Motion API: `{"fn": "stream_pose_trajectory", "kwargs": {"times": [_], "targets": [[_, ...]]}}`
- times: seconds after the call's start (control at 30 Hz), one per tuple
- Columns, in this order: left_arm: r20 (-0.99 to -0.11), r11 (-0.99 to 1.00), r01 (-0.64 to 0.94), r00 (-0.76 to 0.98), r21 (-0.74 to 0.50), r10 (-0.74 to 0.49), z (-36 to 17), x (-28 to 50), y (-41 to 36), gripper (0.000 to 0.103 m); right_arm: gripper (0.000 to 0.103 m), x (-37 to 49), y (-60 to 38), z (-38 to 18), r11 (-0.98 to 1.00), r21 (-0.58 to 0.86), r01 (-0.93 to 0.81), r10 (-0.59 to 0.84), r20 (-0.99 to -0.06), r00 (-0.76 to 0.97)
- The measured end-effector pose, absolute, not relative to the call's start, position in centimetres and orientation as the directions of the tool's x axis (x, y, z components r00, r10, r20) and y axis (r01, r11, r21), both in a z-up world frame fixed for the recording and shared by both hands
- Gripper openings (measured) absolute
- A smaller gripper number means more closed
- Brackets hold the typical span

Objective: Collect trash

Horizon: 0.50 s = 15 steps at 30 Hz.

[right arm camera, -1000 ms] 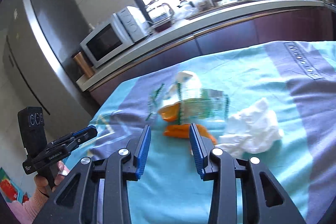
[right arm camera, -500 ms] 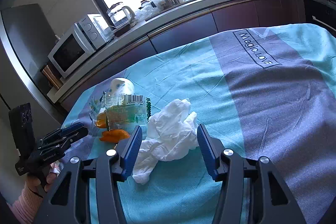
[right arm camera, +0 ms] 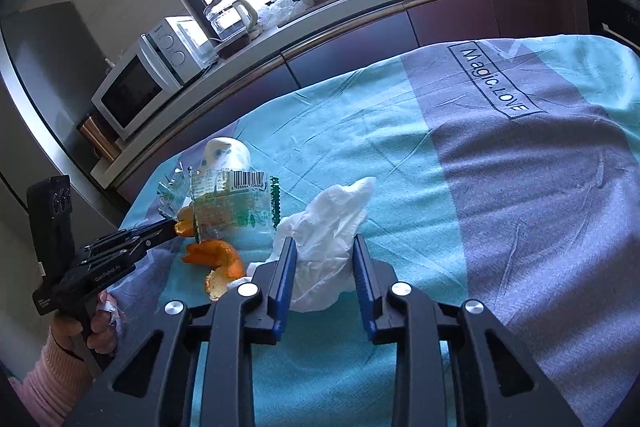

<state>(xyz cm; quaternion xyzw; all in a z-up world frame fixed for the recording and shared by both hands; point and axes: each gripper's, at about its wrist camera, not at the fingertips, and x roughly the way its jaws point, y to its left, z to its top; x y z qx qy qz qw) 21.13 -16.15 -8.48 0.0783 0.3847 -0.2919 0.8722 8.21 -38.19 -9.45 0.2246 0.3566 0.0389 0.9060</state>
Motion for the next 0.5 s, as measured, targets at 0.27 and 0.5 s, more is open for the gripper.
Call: {"fn": "stream_pose_trajectory", "kwargs": {"times": [0.27, 0.5], "targets": [[-0.696, 0.821, 0.559, 0.546, -0.113, -0.468, -8.1, 19.9, -14.9, 0.001, 0.011, 6.8, -38.7, -9.1, 0.891, 0.446, 0.087, 0.232, -0.611, 0.757], [-0.667, 0.818, 0.561, 0.562, -0.128, -0.49, -7.3, 18.4, -13.0, 0.001, 0.009, 5.2, -39.1, -7.9, 0.889, 0.45, 0.086, 0.219, -0.582, 0.783]]}}
